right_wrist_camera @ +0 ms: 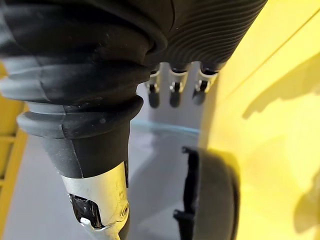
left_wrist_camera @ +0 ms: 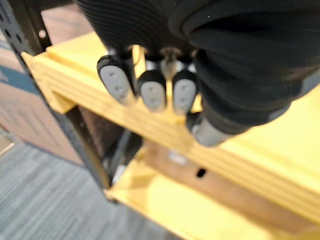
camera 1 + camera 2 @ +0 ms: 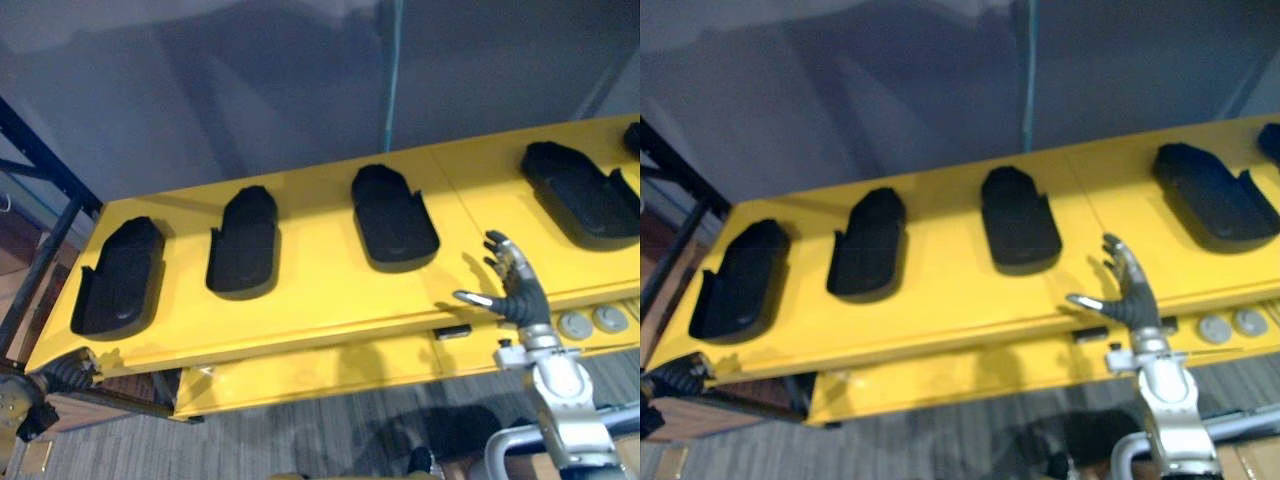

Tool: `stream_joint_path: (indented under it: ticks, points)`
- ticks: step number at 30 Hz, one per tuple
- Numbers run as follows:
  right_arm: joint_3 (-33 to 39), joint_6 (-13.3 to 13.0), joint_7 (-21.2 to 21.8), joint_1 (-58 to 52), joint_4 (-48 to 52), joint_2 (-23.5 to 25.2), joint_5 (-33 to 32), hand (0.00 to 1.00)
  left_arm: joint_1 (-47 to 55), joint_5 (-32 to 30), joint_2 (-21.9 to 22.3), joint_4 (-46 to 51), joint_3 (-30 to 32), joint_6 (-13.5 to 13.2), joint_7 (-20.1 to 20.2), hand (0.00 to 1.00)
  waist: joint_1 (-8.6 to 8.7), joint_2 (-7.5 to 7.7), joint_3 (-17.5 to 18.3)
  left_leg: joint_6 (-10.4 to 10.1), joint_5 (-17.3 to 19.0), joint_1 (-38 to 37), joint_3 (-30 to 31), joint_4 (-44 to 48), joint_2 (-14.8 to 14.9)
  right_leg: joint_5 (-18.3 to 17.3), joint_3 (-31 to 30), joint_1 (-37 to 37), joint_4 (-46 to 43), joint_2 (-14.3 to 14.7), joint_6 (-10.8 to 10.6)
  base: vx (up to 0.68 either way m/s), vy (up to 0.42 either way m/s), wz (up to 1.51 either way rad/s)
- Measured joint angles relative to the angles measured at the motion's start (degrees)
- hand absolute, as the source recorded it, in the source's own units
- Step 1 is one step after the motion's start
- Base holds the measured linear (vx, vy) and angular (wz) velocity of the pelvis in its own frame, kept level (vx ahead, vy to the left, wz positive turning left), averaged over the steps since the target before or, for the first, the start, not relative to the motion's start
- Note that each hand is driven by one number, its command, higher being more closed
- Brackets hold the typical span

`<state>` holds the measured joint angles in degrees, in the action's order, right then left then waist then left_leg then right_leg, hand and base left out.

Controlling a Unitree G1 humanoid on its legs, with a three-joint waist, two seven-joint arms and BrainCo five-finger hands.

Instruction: Walk over and take plastic housings, then place them on the shelf

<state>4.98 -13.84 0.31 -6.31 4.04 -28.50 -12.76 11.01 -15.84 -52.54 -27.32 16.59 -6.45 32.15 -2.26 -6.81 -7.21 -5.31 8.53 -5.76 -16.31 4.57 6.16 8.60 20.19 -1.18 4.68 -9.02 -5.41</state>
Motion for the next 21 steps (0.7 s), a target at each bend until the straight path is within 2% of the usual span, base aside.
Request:
stream_joint_path:
  ticks: [7, 9, 15, 21]
  points:
    - [0.04, 0.00, 1.47, 0.06, 0.01, -0.15, 0.06, 0.00, -1.43, -0.40, 0.06, -3.78, -2.17, 0.00, -0.94, 1.00, 0.19, -0.07, -0.04, -0.03, 0.03, -0.02, -0.90, 0.18, -0.08, 0.37, -1.08, 0.63, 0.00, 0.00, 0.17, -0.03, 0.016, -0.07]
    - [0.04, 0.00, 2.18, 0.32, 0.03, -0.37, 0.09, 0.00, -1.44, -0.40, 0.24, -4.63, -2.17, 0.02, -2.16, 1.00, 0.14, -0.26, -0.15, -0.02, 0.03, 0.13, -1.53, 0.20, -0.14, 0.63, -1.68, 1.15, 0.00, 0.00, 0.27, -0.03, 0.018, -0.15]
    - [1.15, 0.00, 2.67, 0.37, 0.11, -1.33, 0.16, 0.00, -2.11, -0.48, 2.49, -6.49, -2.25, 0.40, -5.34, 1.00, 1.66, -1.19, -0.94, 0.06, 0.25, 0.83, -1.57, 1.22, -0.17, 0.81, -1.99, 1.62, -0.01, -0.11, 0.33, -0.03, 0.013, -0.03]
    - [2.76, 0.03, 3.83, 0.42, 0.52, -2.65, 0.18, 0.00, -2.43, -1.09, 3.75, -8.28, -2.34, 0.99, -11.30, 1.00, 2.96, -2.34, -2.40, 0.17, 0.61, 1.86, -2.66, 2.17, -0.23, 1.24, -3.45, 3.27, -0.02, -0.14, 0.36, -0.04, 0.014, -0.11]
